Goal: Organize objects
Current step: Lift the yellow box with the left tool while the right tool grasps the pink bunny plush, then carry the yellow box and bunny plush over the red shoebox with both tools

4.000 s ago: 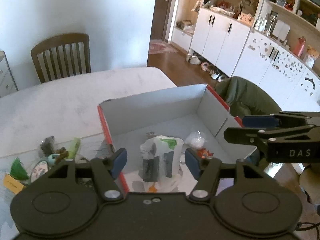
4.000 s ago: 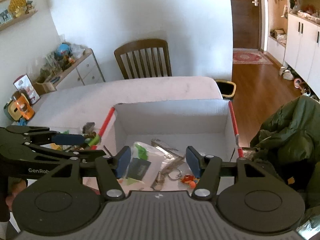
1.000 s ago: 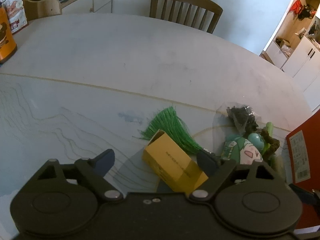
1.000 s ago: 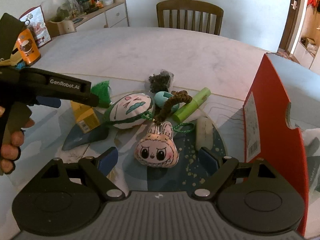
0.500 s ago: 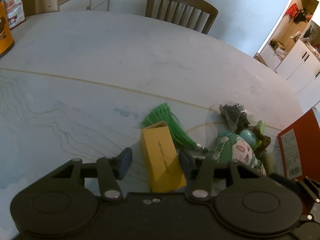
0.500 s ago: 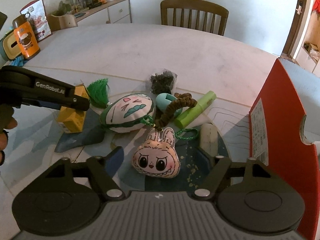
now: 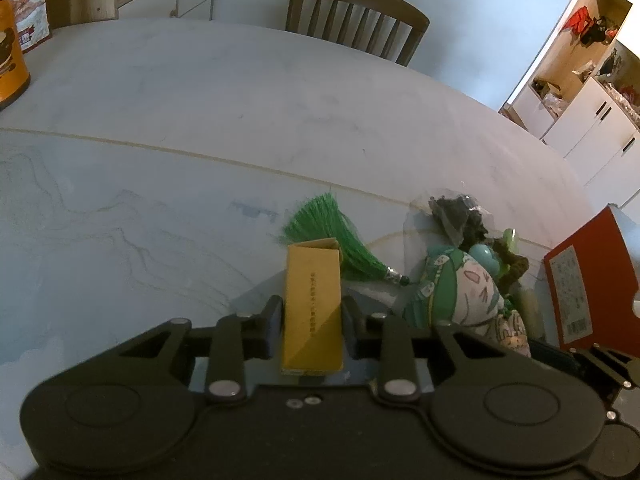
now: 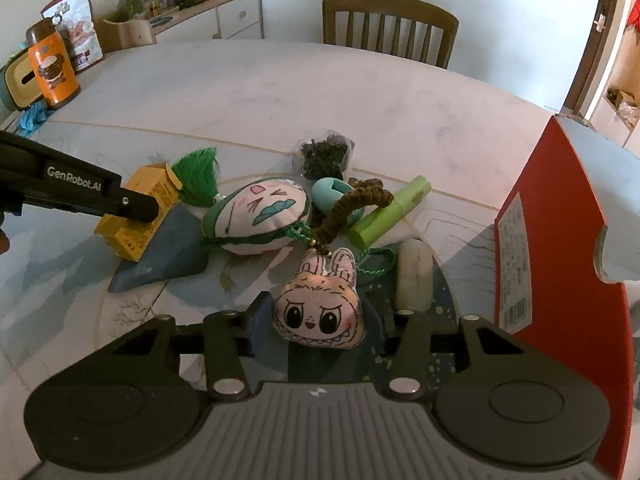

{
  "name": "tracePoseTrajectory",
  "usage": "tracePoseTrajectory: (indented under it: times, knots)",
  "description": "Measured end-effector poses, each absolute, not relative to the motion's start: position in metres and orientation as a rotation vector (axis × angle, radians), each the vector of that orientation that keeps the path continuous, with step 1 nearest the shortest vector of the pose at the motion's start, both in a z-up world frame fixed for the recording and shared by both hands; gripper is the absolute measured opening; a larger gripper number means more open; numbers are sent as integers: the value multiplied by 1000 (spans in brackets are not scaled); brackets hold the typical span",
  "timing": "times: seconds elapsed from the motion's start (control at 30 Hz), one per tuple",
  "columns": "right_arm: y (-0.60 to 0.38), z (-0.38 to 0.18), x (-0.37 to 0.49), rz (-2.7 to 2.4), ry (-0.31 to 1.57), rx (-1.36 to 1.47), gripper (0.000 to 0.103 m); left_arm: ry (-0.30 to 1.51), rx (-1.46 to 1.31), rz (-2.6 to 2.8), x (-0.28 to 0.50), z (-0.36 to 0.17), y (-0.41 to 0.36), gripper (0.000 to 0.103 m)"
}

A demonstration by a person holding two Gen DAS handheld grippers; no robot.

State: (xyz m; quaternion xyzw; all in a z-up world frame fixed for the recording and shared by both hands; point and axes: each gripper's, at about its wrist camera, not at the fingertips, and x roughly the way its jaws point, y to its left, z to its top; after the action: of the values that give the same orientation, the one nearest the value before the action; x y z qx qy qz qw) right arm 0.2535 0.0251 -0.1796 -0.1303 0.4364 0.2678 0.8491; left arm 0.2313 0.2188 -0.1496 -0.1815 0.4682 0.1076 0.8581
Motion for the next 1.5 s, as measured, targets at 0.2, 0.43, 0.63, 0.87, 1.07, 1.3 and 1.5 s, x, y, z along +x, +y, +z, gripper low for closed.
tracePoseTrajectory:
  times: [0.2,0.43,0.63,0.87,1.07,1.3,1.5]
  knots:
    - [17,-168,242,567,907,-260,47,978,-366,204,219,-145,211,28]
    - [0,-141,218,575,893,-212,47,941,-349,139,200,-128,194,28]
    - [-22,-109,200,586,869,-171,47,920,-324,87,189,-108,176,28]
    - [-52,-78,190,571,862,-117,47,888,-306,20,178,-80,152,28]
    - [-73,-58,184,544,826,-113,47,852,-271,-51,177,-58,122,28]
    - [-113,-43,187,489,800,-78,47,829,-225,-134,189,-42,80,28]
    - [-151,-41,197,430,785,-53,47,830,-168,-186,201,-39,42,28]
